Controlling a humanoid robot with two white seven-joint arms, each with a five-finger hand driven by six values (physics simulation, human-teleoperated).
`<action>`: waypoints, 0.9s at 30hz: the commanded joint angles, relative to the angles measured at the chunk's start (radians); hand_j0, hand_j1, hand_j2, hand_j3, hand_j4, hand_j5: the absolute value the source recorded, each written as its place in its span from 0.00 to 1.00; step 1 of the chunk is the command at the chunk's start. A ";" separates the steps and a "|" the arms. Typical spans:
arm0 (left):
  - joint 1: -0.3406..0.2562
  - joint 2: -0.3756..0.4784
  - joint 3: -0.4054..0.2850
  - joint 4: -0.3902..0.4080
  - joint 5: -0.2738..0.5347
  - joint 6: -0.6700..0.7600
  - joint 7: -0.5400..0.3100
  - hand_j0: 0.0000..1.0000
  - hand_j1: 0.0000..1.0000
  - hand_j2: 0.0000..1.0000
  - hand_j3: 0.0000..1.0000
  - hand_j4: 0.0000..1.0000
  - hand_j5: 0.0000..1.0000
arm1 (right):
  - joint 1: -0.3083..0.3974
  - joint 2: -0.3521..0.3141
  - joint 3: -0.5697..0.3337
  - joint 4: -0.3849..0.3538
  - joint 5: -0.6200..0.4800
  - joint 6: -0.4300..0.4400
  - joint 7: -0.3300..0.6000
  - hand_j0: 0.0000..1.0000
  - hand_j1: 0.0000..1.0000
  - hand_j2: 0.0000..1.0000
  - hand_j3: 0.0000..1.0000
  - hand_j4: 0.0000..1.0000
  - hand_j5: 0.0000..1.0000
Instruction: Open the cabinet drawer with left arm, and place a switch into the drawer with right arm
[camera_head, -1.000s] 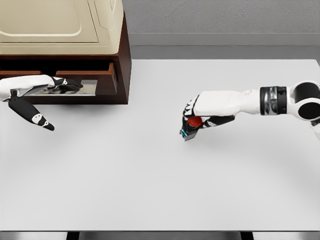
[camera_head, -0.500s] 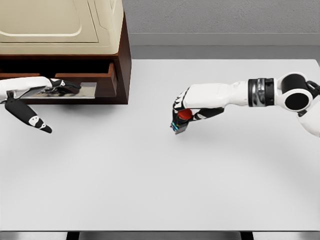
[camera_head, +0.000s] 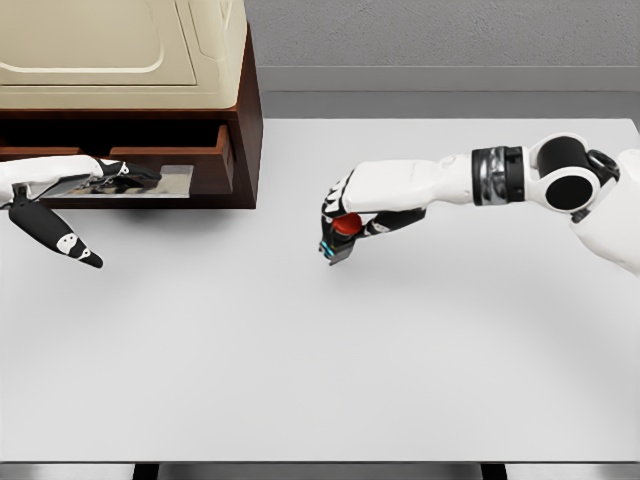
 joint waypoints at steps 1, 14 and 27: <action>0.000 0.003 -0.001 0.000 0.000 0.002 -0.004 1.00 1.00 1.00 1.00 1.00 1.00 | -0.002 0.003 -0.001 0.007 -0.007 0.003 0.000 0.50 0.50 0.50 0.50 0.50 0.50; 0.006 0.020 -0.002 -0.001 0.002 0.002 -0.004 1.00 1.00 1.00 1.00 1.00 1.00 | -0.035 0.026 -0.001 0.033 -0.007 0.003 0.000 0.50 0.50 0.50 0.50 0.50 0.50; 0.000 0.024 0.009 -0.001 0.002 0.001 -0.004 1.00 1.00 1.00 1.00 1.00 1.00 | -0.072 0.024 -0.001 0.032 -0.008 0.003 0.000 0.50 0.50 0.50 0.50 0.50 0.50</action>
